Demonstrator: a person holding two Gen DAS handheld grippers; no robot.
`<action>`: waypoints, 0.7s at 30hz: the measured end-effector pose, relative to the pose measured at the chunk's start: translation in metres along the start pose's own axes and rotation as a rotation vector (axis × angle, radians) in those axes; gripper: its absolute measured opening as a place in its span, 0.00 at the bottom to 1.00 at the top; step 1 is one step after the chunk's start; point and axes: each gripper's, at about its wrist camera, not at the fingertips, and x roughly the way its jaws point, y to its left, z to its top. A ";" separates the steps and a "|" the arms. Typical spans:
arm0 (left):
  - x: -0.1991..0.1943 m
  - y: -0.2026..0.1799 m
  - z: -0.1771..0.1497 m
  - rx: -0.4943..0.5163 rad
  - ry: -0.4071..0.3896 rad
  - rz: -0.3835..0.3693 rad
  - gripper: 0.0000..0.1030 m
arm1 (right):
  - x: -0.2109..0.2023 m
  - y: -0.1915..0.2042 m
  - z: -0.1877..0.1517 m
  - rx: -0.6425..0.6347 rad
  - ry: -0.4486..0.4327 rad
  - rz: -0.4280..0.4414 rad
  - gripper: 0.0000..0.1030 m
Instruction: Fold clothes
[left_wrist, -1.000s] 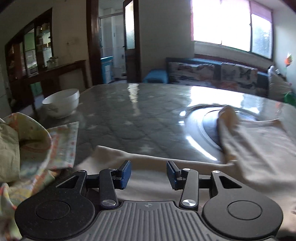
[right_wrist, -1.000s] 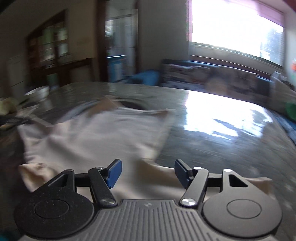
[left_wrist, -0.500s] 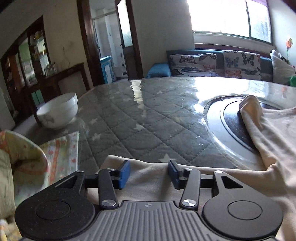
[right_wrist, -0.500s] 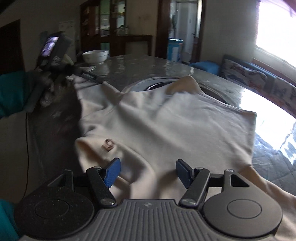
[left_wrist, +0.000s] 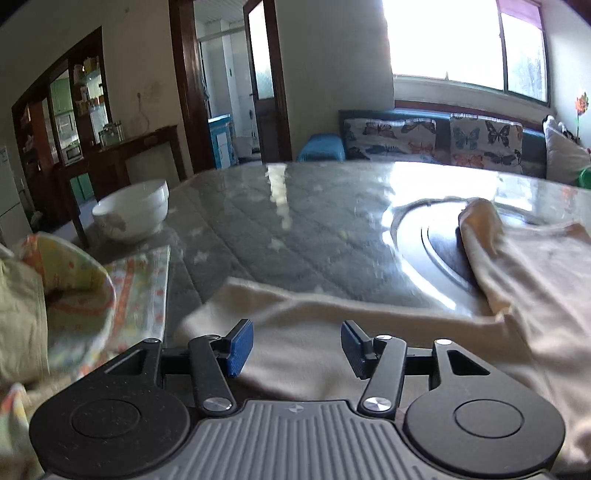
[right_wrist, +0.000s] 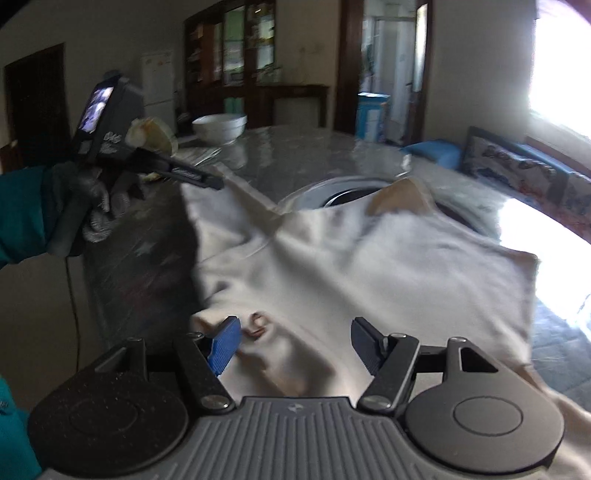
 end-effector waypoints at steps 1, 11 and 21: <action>0.001 0.000 -0.002 -0.003 -0.001 0.004 0.55 | 0.002 0.003 -0.002 -0.012 0.009 0.007 0.66; -0.011 0.005 0.002 -0.087 -0.022 0.111 0.59 | -0.002 -0.006 0.008 0.033 -0.022 0.043 0.67; -0.006 0.011 -0.002 -0.160 0.016 0.160 0.61 | 0.013 0.002 0.016 -0.003 0.022 0.096 0.67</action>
